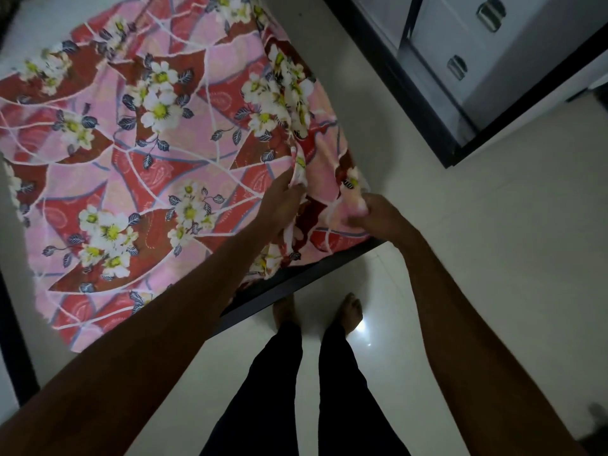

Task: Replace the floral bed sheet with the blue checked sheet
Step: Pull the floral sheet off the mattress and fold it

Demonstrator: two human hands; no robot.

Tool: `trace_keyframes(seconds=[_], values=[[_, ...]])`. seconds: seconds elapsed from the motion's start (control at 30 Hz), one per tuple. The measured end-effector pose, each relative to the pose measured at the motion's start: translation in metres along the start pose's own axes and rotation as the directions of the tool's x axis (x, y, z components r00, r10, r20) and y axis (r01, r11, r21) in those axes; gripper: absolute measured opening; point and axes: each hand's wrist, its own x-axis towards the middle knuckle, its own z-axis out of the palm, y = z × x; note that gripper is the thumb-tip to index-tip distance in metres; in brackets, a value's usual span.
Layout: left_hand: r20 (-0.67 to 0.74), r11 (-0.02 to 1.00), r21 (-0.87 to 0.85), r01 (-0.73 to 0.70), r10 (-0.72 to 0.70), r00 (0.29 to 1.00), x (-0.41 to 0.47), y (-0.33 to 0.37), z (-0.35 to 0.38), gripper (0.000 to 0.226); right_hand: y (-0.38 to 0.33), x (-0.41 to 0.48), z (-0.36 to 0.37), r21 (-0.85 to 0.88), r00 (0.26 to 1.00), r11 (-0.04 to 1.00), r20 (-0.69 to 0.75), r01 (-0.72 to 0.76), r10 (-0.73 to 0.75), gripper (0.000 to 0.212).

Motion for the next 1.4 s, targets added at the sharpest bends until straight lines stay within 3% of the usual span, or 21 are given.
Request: trace_keyframes(seconds=[0.07,0.13,0.23,0.3,0.37,0.43,0.5,0.53,0.6,0.67,0.77,0.83,0.93,1.0,1.07,1.1,1.17,1.23,1.33,1.37,1.4], values=[[0.001,0.999,0.042,-0.032,0.032,0.999,-0.001,-0.002,0.008,0.048,0.02,-0.004,-0.002,-0.281,0.975,0.949,0.121,-0.144,0.184,0.05],[-0.024,0.997,0.067,-0.045,0.047,0.999,-0.001,-0.007,0.017,0.053,0.039,-0.009,-0.006,-0.45,0.915,0.845,0.132,-0.288,0.382,0.056],[0.001,0.993,0.104,-0.064,0.064,0.998,-0.008,-0.008,0.035,0.04,0.062,-0.013,-0.015,-0.567,0.896,0.711,-0.12,-0.416,0.428,0.067],[0.034,0.992,0.087,-0.089,0.086,0.996,-0.012,-0.008,0.051,0.035,0.066,-0.017,-0.018,-0.569,0.866,0.655,-0.364,-0.497,0.342,0.048],[0.081,0.995,0.085,-0.054,0.047,0.996,-0.012,-0.008,0.069,0.046,0.07,-0.017,-0.018,-0.539,0.837,0.656,-0.46,-0.529,0.298,0.036],[0.113,0.995,0.095,-0.022,0.012,0.994,-0.007,-0.009,0.087,0.053,0.071,-0.013,-0.013,-0.449,0.877,0.796,-0.435,-0.407,0.204,0.04],[0.118,0.993,0.119,0.0,-0.015,0.993,-0.001,-0.007,0.101,0.055,0.065,-0.009,0.0,-0.212,0.919,0.964,-0.389,-0.159,0.066,0.04],[0.115,0.99,0.139,0.023,-0.039,0.993,0.002,-0.005,0.104,0.056,0.059,-0.01,0.009,-0.037,0.942,0.997,-0.332,-0.072,0.056,0.037],[0.101,0.991,0.119,0.066,-0.078,0.992,0.009,-0.004,0.105,0.057,0.053,-0.013,0.031,0.314,0.988,0.947,-0.119,-0.06,0.102,0.029],[0.099,0.992,0.069,0.103,-0.11,0.989,0.015,-0.004,0.105,0.057,0.057,-0.019,0.05,0.497,0.981,0.848,0.04,-0.183,0.188,0.018],[0.093,0.989,0.065,0.133,-0.139,0.986,0.026,-0.008,0.104,0.048,0.07,-0.024,0.077,0.711,0.925,0.621,0.111,-0.33,0.364,0.017],[0.088,0.983,0.033,0.181,-0.184,0.979,0.028,-0.007,0.103,0.041,0.073,-0.027,0.087,0.738,0.921,0.618,0.012,-0.271,0.389,0.051],[0.128,0.971,0.005,0.24,-0.238,0.963,0.029,-0.005,0.1,0.028,0.072,-0.031,0.081,0.705,0.922,0.709,-0.259,-0.024,0.289,0.064],[0.165,0.977,-0.001,0.213,-0.21,0.964,0.028,0.0,0.105,0.025,0.069,-0.029,0.072,0.692,0.936,0.721,-0.275,0.034,0.221,0.057],[0.162,0.986,0.016,0.166,-0.167,0.973,0.025,0.006,0.106,0.018,0.057,-0.021,0.063,0.572,0.947,0.82,-0.261,-0.003,0.185,0.023],[0.156,0.989,0.029,0.148,-0.151,0.976,0.024,0.008,0.106,0.017,0.047,-0.018,0.058,0.496,0.943,0.868,-0.268,-0.042,0.198,0.018],[0.162,0.99,0.041,0.136,-0.141,0.977,0.027,0.007,0.103,0.023,0.042,-0.015,0.048,0.441,0.921,0.89,-0.285,-0.118,0.264,0.031],[0.123,0.988,0.041,0.151,-0.155,0.98,0.026,0.009,0.112,0.014,0.052,-0.02,0.04,0.585,0.908,0.808,-0.303,-0.062,0.29,0.031],[-0.121,0.993,-0.113,-0.038,0.024,0.992,0.021,0.012,0.129,0.023,0.082,-0.045,0.027,0.85,0.84,0.524,-0.322,0.054,0.436,0.031],[-0.072,0.997,-0.045,-0.064,0.061,0.996,0.024,0.008,0.131,0.022,0.094,-0.054,0.021,0.888,0.81,0.452,-0.323,0.081,0.49,0.032],[0.095,1.0,-0.01,-0.008,0.009,0.995,0.023,0.004,0.133,0.018,0.106,-0.061,0.015,0.897,0.771,0.432,-0.342,0.096,0.537,0.03]])
